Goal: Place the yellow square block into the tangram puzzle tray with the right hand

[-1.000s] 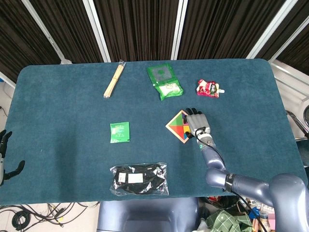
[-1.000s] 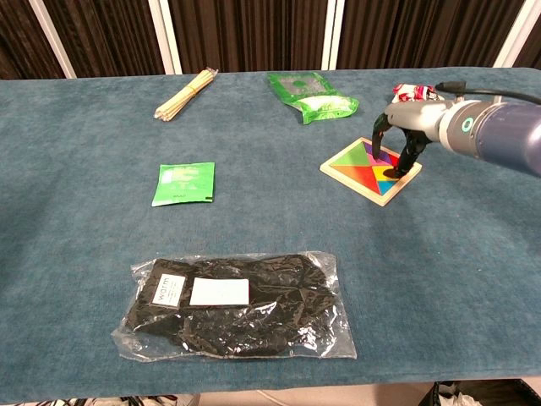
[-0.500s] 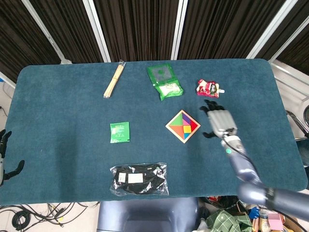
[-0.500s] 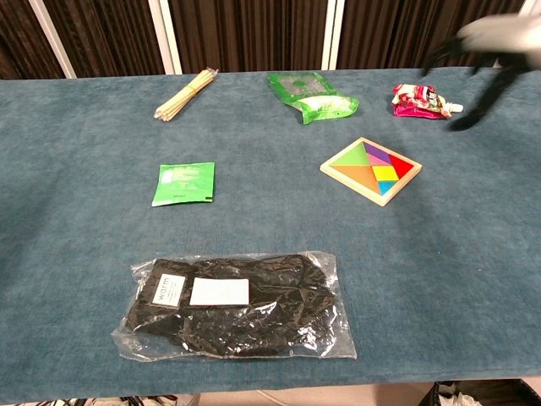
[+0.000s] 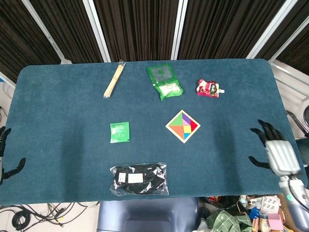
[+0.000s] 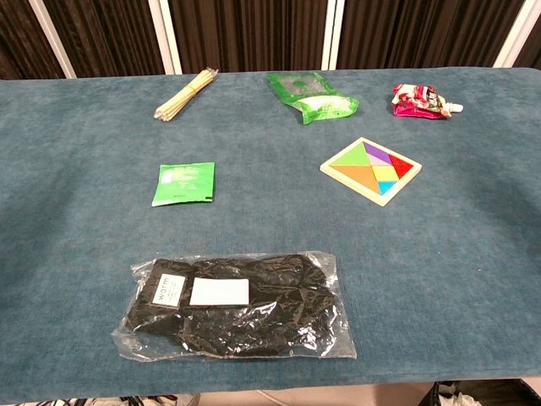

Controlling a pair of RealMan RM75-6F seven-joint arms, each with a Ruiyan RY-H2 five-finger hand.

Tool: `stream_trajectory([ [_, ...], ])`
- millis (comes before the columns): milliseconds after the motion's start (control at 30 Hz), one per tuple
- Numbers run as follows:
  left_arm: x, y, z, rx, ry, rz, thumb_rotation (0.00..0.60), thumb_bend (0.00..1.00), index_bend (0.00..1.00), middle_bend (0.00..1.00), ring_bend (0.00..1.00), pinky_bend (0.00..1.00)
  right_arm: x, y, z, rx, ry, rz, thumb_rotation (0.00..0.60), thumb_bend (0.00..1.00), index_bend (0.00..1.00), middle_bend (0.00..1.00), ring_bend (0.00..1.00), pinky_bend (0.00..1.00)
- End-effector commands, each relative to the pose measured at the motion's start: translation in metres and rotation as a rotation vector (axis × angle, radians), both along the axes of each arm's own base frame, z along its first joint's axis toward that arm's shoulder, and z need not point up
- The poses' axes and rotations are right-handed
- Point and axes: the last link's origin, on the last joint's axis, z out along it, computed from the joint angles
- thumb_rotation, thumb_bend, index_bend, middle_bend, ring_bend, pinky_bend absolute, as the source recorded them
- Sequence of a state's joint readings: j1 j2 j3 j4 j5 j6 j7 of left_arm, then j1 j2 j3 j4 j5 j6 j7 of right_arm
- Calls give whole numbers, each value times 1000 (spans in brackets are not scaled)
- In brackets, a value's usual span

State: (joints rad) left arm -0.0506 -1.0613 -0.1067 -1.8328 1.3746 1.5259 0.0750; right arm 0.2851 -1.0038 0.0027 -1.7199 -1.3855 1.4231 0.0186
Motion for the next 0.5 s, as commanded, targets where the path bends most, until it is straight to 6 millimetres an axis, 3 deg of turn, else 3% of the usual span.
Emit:
stream_trajectory([
  [33,4,-1,2,2,6,-13,600,310,0,0,0,0,-17,19,0,-38,5,4,600,108,192,0,0,135],
  [500,2,-1,4,16,23,-10,600,310,0,0,0,0,-19,22,4,-85,-9,26,600,108,191,0,0,135],
])
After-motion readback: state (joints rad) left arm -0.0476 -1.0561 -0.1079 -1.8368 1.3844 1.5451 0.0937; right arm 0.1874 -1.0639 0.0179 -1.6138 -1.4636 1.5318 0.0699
